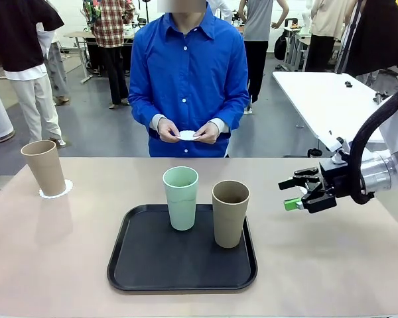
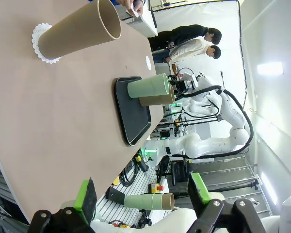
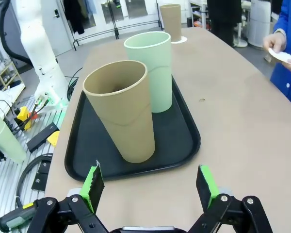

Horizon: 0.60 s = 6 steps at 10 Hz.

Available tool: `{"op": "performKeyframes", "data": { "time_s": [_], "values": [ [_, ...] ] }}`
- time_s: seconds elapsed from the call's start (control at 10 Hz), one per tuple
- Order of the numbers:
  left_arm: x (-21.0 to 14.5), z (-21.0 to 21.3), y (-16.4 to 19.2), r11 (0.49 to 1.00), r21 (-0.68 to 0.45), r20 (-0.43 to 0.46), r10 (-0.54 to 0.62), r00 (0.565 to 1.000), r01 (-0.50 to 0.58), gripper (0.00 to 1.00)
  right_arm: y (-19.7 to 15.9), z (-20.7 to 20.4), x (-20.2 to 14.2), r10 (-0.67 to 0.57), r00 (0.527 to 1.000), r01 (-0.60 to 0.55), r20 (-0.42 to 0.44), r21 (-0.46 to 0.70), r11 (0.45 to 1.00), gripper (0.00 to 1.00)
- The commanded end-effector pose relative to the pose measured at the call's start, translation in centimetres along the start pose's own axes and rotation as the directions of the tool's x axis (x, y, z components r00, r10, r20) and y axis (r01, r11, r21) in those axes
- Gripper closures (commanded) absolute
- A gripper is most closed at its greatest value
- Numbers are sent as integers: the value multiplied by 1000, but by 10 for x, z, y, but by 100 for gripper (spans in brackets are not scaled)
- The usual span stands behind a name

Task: Place coasters on the table and set cups on them.
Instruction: Take one Reusable plastic cup from the Flat Tray and place it on a coaster set by the human.

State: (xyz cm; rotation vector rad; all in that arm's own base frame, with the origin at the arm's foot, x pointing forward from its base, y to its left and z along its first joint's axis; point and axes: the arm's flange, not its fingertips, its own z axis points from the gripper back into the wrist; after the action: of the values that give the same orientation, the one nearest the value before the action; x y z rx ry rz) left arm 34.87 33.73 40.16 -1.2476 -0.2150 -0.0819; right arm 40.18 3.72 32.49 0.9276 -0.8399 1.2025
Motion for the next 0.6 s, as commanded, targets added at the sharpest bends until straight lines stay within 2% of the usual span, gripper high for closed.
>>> {"op": "performKeyframes", "data": {
  "time_s": [0.0, 0.5],
  "values": [
    [-1, 1, -2, 1000, 5, 3, 0, 1000, 0, 0, 0, -1, 3, -35, 999, 35, -3, -4, 999, 0],
    [-1, 1, -2, 1000, 5, 3, 0, 1000, 0, 0, 0, -1, 3, -35, 999, 35, -3, -4, 999, 0]
  ]
}}
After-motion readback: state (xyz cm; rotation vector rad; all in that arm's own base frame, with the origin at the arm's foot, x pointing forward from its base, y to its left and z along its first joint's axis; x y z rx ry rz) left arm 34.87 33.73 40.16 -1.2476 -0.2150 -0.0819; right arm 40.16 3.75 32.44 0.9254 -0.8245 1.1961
